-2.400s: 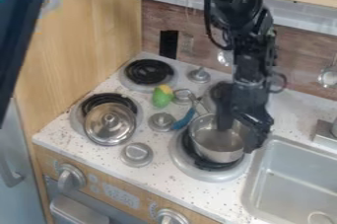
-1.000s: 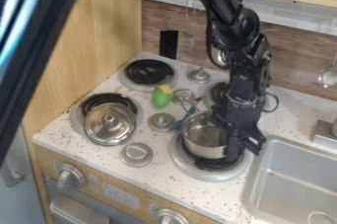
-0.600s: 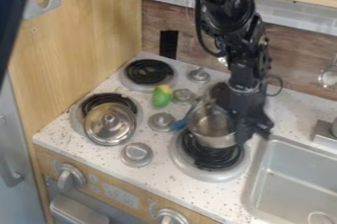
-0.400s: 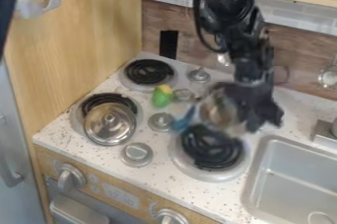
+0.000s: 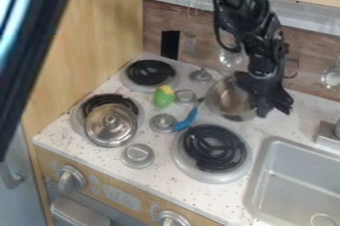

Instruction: Move the silver pot to the right top burner

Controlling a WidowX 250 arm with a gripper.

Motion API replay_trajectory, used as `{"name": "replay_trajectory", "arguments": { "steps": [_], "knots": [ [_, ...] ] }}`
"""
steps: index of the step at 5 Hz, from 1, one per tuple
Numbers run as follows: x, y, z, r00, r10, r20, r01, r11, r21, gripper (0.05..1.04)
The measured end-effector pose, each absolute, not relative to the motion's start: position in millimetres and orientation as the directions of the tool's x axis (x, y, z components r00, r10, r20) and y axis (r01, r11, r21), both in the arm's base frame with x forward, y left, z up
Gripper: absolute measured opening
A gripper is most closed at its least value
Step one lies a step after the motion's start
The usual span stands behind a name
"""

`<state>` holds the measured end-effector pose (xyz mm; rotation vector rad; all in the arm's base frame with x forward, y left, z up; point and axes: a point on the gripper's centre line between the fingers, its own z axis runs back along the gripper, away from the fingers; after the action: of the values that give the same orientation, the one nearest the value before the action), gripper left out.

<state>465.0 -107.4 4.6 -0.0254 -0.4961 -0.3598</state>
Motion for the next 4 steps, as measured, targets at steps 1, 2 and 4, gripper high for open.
{"name": "replay_trajectory", "arguments": {
  "steps": [1,2,4],
  "knots": [
    [483.9,-106.3,-0.2,0.824,-0.316,0.471,0.316,0.945,0.081,0.065],
    [500.0,-105.2,-6.0,0.823,-0.317,0.472,0.303,0.947,0.107,0.065],
    [528.3,-102.5,-20.3,0.831,-0.319,0.455,0.276,0.948,0.16,0.065]
  ]
}}
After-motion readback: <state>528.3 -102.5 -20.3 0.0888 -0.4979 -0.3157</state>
